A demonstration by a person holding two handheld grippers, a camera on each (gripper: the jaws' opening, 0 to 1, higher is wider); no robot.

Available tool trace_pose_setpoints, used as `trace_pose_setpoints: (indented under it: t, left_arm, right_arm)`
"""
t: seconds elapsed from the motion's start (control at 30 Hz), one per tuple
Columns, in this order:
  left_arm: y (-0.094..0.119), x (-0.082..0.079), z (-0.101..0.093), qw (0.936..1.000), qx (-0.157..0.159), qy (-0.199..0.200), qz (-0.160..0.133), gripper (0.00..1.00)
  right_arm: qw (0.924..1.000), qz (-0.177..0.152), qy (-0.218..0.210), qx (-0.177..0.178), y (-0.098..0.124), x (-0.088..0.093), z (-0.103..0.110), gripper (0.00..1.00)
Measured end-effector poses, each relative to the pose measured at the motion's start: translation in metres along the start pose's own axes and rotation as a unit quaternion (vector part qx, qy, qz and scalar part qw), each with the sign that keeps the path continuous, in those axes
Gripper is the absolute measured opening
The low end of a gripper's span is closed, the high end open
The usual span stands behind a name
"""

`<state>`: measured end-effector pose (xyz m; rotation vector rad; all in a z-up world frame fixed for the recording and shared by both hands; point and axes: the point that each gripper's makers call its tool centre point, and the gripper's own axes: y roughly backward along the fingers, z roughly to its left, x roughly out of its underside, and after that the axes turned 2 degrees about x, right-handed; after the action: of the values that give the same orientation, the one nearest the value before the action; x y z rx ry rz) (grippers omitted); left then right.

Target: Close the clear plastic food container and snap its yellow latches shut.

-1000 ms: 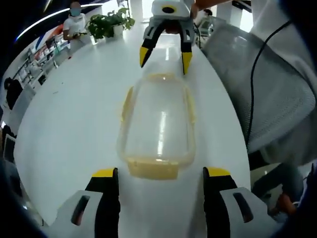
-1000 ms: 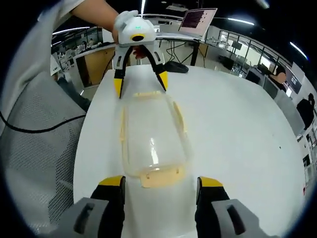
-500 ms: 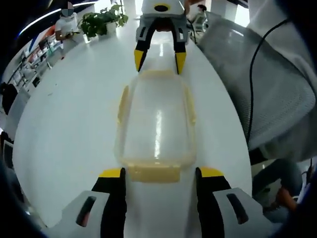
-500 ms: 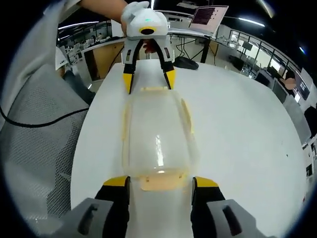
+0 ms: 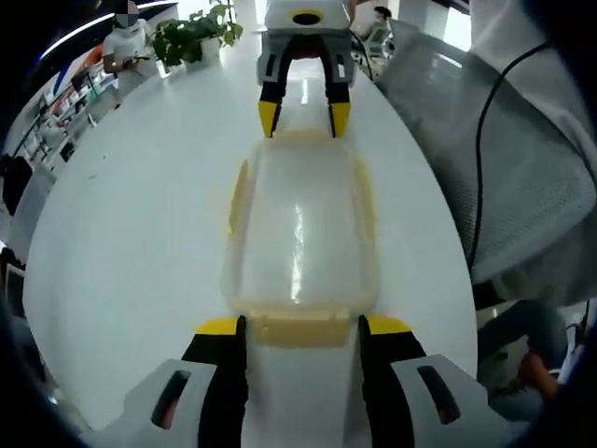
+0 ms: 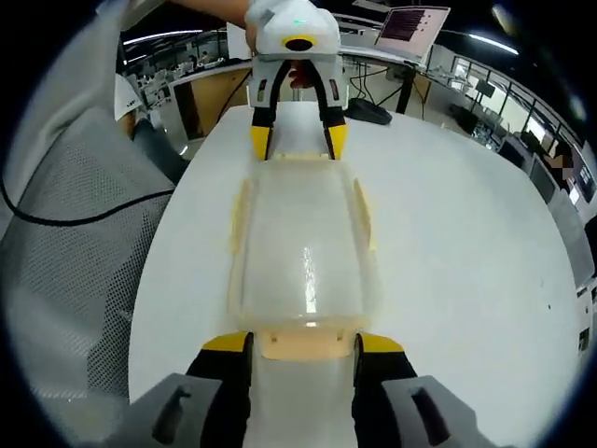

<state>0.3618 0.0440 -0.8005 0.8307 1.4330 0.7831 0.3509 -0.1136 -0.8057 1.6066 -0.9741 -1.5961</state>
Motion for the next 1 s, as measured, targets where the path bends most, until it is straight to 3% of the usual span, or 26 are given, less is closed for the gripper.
trace_pose_setpoints:
  t: [0.2,1.0]
  left_arm:
    - [0.001,0.002,0.002,1.0000,-0.001,-0.003,0.001,0.38]
    - [0.006,-0.003,-0.010,0.9993,0.001,-0.019,0.033,0.36]
  right_arm:
    - [1.0000,0.004,0.005,-0.003,0.000,0.000,0.000,0.40]
    - [0.9999,0.005,0.012,0.001,0.008,-0.002,0.009,0.36]
